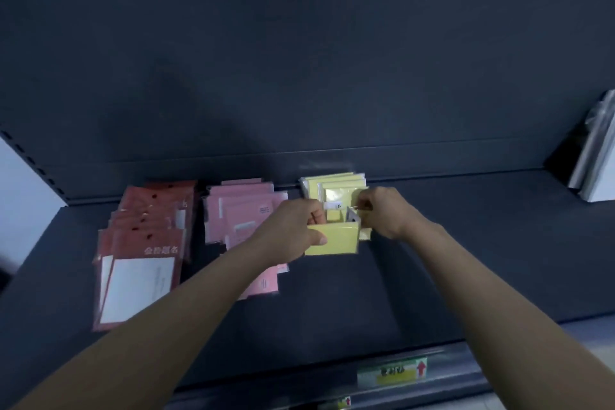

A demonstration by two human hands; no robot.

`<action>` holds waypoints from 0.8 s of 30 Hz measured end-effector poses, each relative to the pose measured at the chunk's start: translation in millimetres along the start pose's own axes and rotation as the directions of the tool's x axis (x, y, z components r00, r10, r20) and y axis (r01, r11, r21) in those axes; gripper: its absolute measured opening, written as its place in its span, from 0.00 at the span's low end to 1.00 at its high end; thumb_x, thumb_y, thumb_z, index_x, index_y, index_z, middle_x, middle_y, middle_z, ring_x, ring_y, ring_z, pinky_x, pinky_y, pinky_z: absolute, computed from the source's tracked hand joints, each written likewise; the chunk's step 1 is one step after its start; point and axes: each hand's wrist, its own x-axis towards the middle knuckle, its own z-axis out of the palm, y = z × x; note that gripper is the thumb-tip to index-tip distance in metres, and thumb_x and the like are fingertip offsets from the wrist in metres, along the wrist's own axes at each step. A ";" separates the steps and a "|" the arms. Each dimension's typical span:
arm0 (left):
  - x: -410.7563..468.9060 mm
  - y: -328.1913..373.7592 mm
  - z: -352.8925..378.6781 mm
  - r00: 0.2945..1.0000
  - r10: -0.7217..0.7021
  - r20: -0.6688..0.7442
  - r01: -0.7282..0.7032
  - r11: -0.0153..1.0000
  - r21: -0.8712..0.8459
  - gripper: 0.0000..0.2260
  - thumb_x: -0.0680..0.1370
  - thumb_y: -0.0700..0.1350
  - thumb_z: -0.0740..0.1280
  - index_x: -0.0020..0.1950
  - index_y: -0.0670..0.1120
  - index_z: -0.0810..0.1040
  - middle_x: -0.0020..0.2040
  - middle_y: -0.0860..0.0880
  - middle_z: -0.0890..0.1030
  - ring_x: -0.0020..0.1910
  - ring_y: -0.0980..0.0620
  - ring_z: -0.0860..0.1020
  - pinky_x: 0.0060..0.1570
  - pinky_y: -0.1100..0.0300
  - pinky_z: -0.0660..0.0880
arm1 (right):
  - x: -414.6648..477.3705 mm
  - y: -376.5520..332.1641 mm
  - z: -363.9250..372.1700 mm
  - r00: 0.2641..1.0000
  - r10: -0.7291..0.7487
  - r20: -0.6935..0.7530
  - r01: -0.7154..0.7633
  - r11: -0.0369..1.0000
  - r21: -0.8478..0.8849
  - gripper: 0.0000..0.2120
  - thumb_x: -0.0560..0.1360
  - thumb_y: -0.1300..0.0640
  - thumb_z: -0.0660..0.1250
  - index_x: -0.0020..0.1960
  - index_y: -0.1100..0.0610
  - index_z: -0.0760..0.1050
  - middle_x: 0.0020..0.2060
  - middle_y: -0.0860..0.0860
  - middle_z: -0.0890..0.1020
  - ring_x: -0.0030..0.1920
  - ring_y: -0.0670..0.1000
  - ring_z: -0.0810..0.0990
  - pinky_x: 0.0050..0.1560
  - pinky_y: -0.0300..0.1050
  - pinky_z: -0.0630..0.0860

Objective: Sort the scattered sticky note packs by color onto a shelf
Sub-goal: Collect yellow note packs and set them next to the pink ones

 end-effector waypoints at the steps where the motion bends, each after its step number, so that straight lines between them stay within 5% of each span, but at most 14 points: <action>1: 2.6 0.7 5.0 1.000 -0.018 -0.006 0.018 1.000 0.001 0.07 0.72 0.40 0.72 0.47 0.44 0.75 0.42 0.52 0.74 0.43 0.53 0.72 0.46 0.56 0.72 | 3.0 2.9 -0.9 1.000 -0.021 -0.005 0.021 1.000 0.019 0.09 0.73 0.61 0.68 0.38 0.53 0.70 0.41 0.51 0.75 0.39 0.51 0.72 0.32 0.39 0.67; 6: 19.0 0.0 26.3 0.991 -0.097 -0.090 0.100 0.994 0.032 0.09 0.72 0.41 0.72 0.43 0.45 0.72 0.39 0.54 0.71 0.41 0.52 0.71 0.38 0.60 0.68 | 4.9 17.5 -12.2 0.997 -0.073 -0.035 0.075 0.996 0.052 0.09 0.73 0.66 0.63 0.51 0.56 0.74 0.44 0.50 0.77 0.44 0.51 0.76 0.44 0.42 0.74; 15: 35.8 8.7 51.3 0.970 -0.081 -0.229 0.130 0.970 0.205 0.14 0.72 0.46 0.72 0.49 0.43 0.70 0.51 0.46 0.72 0.45 0.51 0.68 0.43 0.60 0.64 | -10.7 10.2 -46.4 0.972 -0.193 -0.136 0.199 0.979 0.031 0.07 0.77 0.62 0.61 0.51 0.56 0.77 0.45 0.51 0.80 0.46 0.53 0.78 0.49 0.45 0.76; 20: 22.9 11.2 42.6 0.971 -0.087 -0.221 0.149 0.948 0.282 0.19 0.72 0.46 0.72 0.57 0.42 0.69 0.57 0.45 0.71 0.52 0.47 0.72 0.50 0.54 0.71 | -14.6 -16.6 -55.6 0.950 -0.279 -0.141 0.281 0.960 -0.009 0.05 0.78 0.61 0.63 0.50 0.56 0.77 0.41 0.51 0.80 0.45 0.54 0.78 0.48 0.45 0.76; 24: -9.5 22.6 -5.3 0.923 0.002 -0.385 0.133 0.936 0.326 0.16 0.74 0.45 0.69 0.59 0.42 0.71 0.57 0.44 0.73 0.56 0.45 0.72 0.54 0.53 0.70 | -15.6 -66.9 -60.1 0.899 -0.407 -0.163 0.396 0.913 -0.100 0.06 0.77 0.59 0.64 0.51 0.55 0.78 0.45 0.53 0.82 0.48 0.56 0.79 0.51 0.51 0.77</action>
